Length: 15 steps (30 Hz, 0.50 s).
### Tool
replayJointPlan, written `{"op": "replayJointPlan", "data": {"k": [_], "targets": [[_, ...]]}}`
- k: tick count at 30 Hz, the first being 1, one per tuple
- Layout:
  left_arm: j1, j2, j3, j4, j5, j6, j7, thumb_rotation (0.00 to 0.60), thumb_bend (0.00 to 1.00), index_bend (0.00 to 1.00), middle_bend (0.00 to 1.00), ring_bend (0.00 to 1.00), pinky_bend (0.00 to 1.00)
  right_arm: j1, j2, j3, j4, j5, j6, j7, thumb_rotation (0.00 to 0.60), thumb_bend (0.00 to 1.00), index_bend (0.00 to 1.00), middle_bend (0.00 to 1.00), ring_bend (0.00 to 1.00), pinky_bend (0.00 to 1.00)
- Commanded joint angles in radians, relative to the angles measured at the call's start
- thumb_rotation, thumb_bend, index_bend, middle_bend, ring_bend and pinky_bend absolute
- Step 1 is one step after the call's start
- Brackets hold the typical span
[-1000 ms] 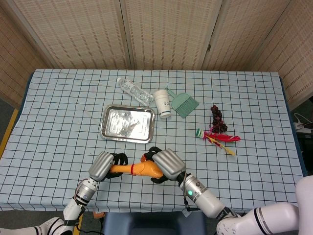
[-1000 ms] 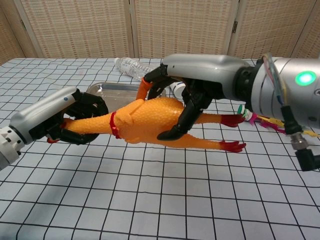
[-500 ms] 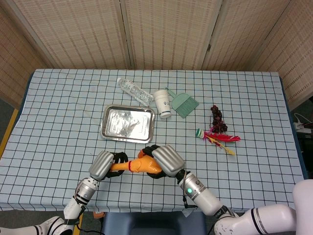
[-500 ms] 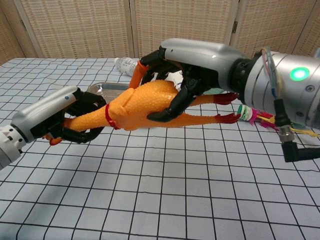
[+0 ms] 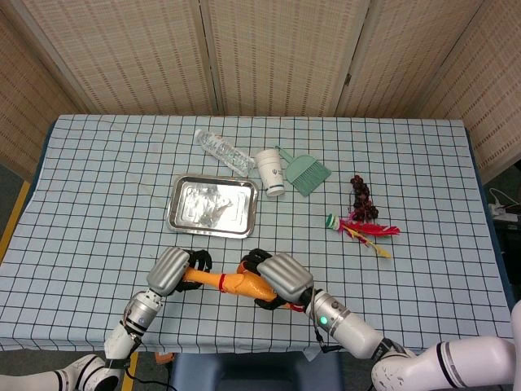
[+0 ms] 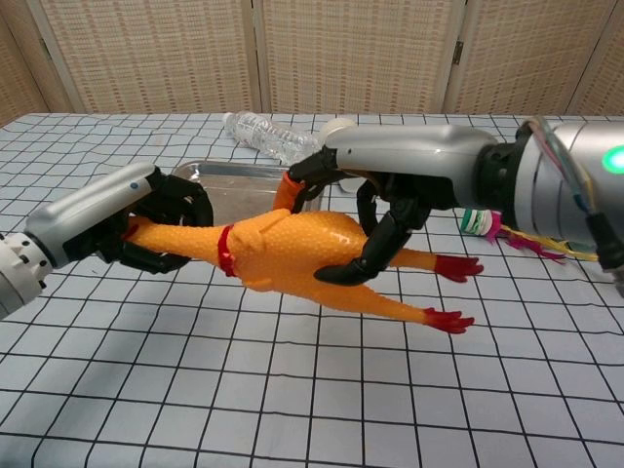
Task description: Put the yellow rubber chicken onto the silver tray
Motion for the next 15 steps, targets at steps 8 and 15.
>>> {"op": "replayJointPlan", "data": {"k": [8,15], "targets": [[-0.009,0.037,-0.024,-0.022,-0.053,-0.039,-0.031,0.6,0.76,0.9,0.66,0.69,0.77,-0.047,0.094,0.007,-0.01,-0.153,-0.046,0.197,0.6,0.11,0.0,0.0,0.0,0.0],[-0.007,0.063,-0.039,-0.021,-0.095,-0.062,-0.062,0.6,0.76,0.9,0.66,0.69,0.77,-0.07,0.163,0.017,-0.03,-0.222,-0.066,0.293,0.6,0.11,0.0,0.0,0.0,0.0]]}}
